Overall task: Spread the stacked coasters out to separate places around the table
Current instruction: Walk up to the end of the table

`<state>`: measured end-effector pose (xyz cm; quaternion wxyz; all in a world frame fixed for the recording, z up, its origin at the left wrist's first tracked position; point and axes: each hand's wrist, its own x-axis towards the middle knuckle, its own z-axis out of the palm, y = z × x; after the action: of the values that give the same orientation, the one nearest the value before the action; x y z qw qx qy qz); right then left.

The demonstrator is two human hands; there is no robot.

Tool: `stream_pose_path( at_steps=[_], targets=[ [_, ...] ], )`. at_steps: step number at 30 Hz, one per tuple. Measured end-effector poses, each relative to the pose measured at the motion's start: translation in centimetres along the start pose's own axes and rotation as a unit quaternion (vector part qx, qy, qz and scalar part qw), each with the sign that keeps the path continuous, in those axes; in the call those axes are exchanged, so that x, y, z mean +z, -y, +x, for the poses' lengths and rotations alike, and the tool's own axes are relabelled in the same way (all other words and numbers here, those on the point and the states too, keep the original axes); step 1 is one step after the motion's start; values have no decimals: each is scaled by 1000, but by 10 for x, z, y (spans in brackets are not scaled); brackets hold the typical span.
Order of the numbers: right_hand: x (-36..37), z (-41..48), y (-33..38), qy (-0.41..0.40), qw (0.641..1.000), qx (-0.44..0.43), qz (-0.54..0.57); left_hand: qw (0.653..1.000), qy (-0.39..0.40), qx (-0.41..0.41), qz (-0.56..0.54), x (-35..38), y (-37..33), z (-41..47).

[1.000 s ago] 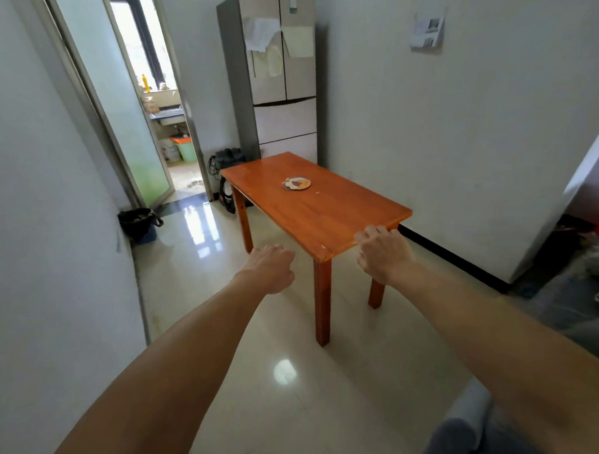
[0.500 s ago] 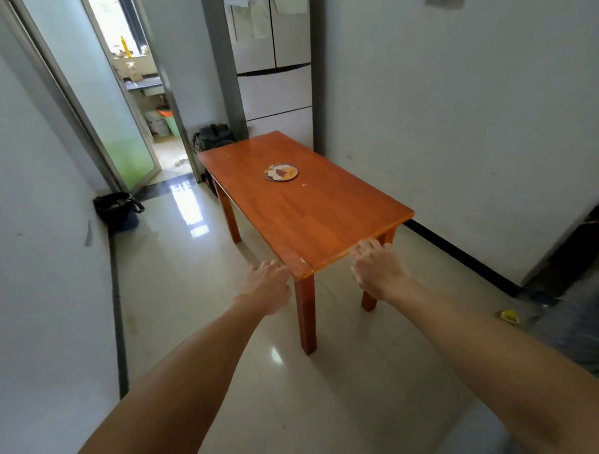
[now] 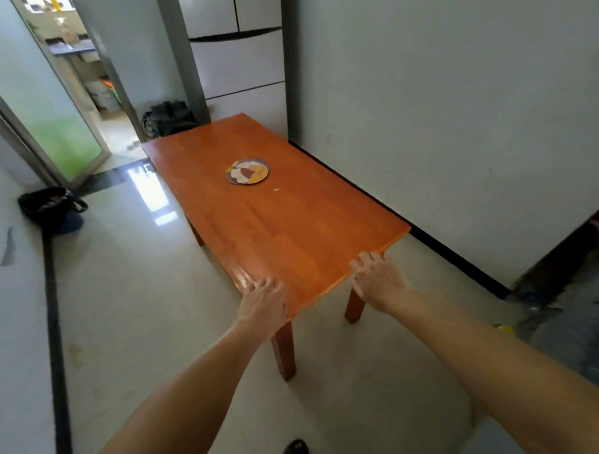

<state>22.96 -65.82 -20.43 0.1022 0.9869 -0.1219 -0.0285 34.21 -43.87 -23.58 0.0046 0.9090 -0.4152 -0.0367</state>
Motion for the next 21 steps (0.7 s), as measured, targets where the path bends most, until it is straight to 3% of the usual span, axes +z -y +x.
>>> stream_pose_path(
  at_steps=[10, 21],
  targets=[
    [39, 116, -77, 27, 999, -13, 16, 999, 44, 0, -4, 14, 2, 139],
    [104, 280, -167, 66, 984, -163, 38, 978, 96, -181, -36, 35, -15, 268]
  ],
)
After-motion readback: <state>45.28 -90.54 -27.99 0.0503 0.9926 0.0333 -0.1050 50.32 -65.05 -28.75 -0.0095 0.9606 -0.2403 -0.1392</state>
